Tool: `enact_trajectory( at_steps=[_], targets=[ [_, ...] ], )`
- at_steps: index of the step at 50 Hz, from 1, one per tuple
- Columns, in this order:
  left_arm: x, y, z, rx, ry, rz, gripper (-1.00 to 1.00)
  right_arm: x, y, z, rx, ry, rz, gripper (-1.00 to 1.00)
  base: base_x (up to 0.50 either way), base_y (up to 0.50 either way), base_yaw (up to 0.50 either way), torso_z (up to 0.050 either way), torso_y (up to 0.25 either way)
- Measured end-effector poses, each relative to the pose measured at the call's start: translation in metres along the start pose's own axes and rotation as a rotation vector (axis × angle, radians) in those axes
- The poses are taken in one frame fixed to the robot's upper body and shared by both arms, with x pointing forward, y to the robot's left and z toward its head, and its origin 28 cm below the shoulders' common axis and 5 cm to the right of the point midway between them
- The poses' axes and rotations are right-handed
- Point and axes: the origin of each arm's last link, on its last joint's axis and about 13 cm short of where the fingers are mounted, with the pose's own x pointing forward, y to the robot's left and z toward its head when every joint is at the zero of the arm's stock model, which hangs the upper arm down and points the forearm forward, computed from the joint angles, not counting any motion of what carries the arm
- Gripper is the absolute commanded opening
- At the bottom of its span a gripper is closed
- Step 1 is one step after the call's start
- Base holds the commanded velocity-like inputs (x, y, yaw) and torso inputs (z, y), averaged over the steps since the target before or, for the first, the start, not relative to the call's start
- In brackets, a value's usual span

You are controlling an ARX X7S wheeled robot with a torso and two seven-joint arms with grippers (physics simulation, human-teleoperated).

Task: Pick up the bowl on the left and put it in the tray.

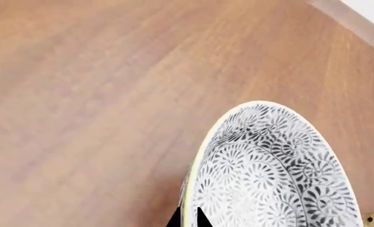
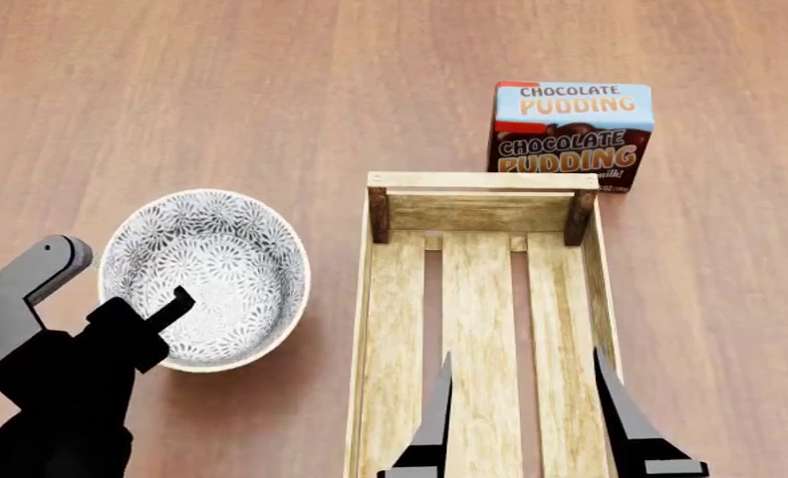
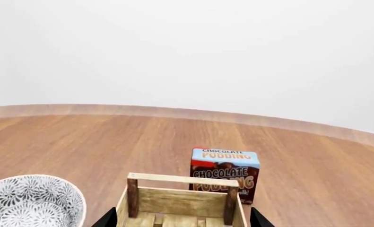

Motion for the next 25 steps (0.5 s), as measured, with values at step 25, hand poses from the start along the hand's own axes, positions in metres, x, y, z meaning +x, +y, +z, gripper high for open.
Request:
enact_trajectory(
  at_steps=[25],
  targets=[
    [-0.026,-0.014,0.027,-0.045,-0.033,-0.091,-1.0,0.0,0.0,0.0,-0.002,0.0,0.0,1.0,0.0,0.0,0.0,0.0,0.0]
  ],
)
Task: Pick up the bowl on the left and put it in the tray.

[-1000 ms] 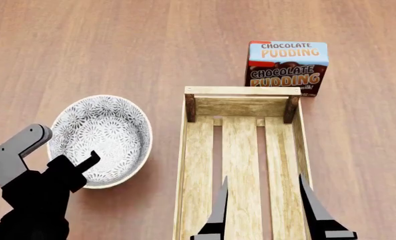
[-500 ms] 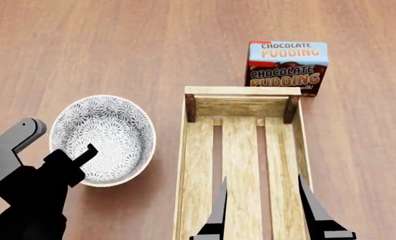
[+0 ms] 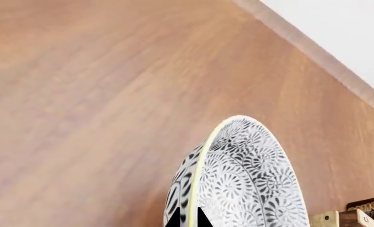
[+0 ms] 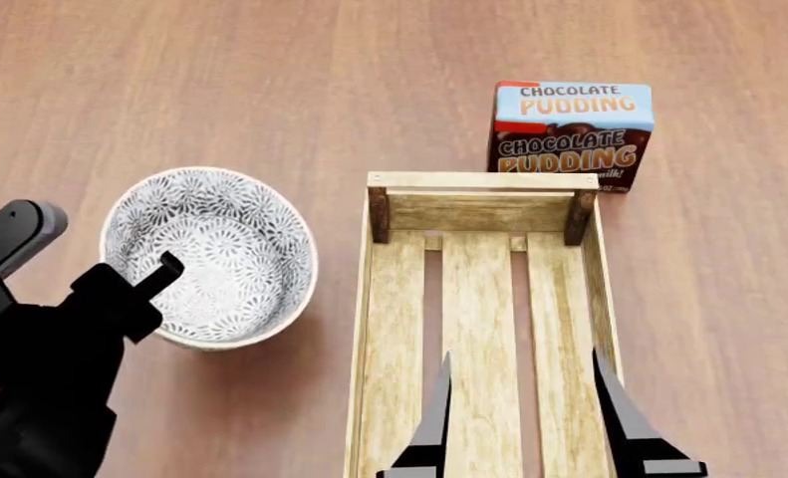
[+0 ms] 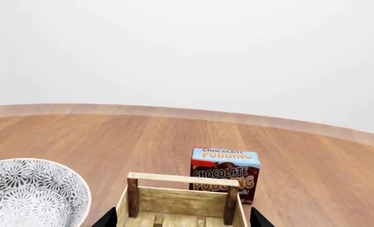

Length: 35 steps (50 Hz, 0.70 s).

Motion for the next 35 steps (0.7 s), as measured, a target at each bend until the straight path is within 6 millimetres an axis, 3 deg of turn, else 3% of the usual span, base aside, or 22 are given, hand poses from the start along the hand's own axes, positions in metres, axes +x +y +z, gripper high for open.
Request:
enact_trajectory(
  at_steps=[35],
  targets=[
    [-0.041,-0.025,0.02,-0.053,0.114,-0.212,-1.0,-0.001,-0.001,0.003,0.002,-0.005,-0.004,1.0,0.0,0.0,0.0,0.0,0.0]
  ],
)
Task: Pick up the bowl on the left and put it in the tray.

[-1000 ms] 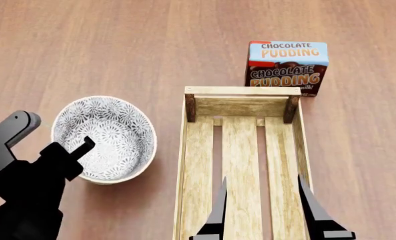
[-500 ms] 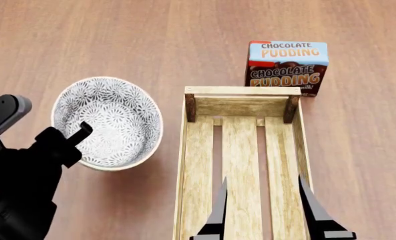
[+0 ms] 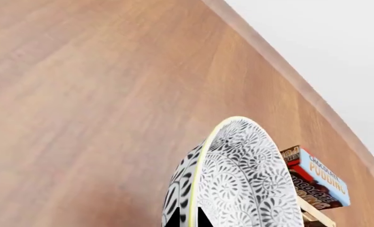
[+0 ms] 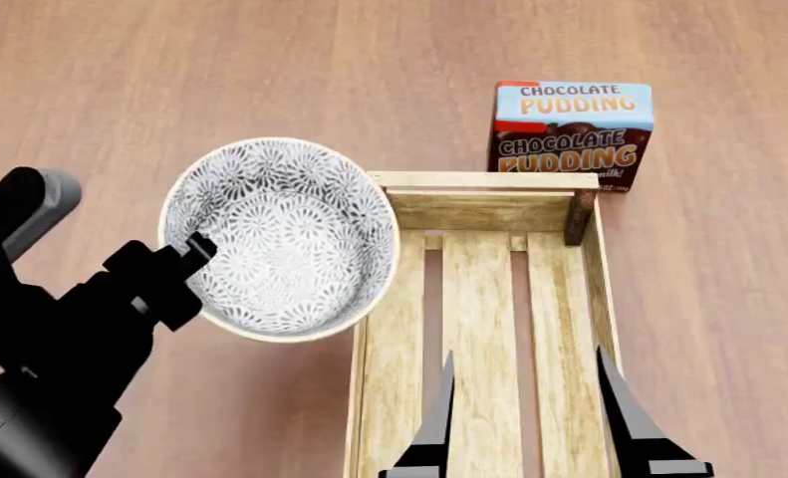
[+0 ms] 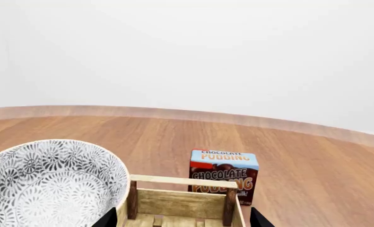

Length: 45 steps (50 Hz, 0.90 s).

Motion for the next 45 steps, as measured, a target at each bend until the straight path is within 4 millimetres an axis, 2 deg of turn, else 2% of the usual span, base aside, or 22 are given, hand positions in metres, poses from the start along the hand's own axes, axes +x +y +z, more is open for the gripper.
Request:
enact_trajectory(
  at_steps=[23,45],
  targets=[
    [-0.025,-0.023,0.007,-0.075,0.103,-0.16,-1.0,0.0,-0.001,0.0,-0.001,-0.002,-0.003,1.0,0.0,0.0,0.0,0.0,0.001],
    [-0.02,-0.027,-0.007,-0.095,0.203,-0.207,-1.0,0.0,-0.001,0.001,0.0,-0.004,-0.004,1.0,0.0,0.0,0.0,0.0,0.0]
  ],
)
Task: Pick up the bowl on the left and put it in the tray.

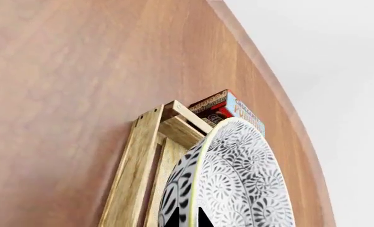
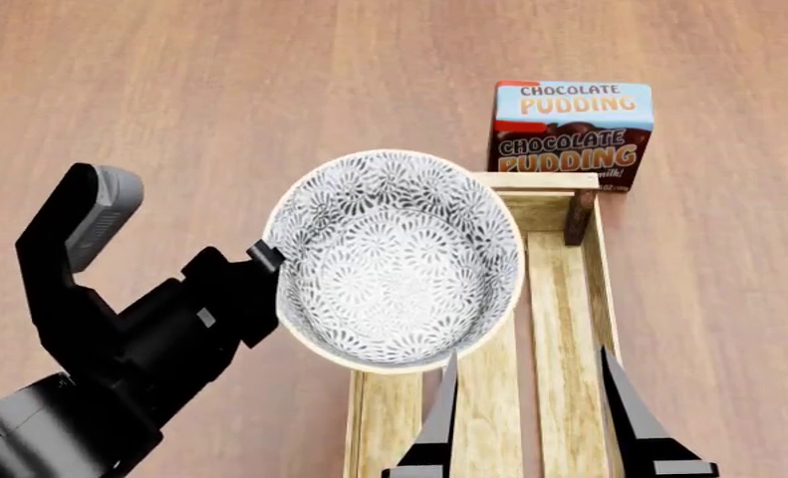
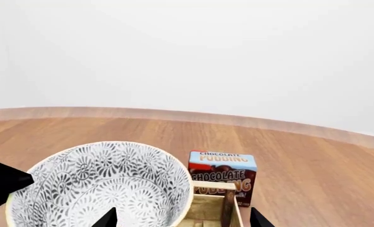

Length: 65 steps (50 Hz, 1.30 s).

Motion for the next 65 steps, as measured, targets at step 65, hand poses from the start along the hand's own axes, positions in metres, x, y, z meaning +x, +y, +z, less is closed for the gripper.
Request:
enact_trajectory(
  at_steps=[65],
  targets=[
    [0.025,0.017,-0.032,-0.088,0.093,-0.033,-1.0,0.0,-0.001,0.0,0.002,0.0,-0.005,1.0,0.0,0.0,0.0,0.0,0.0]
  ],
)
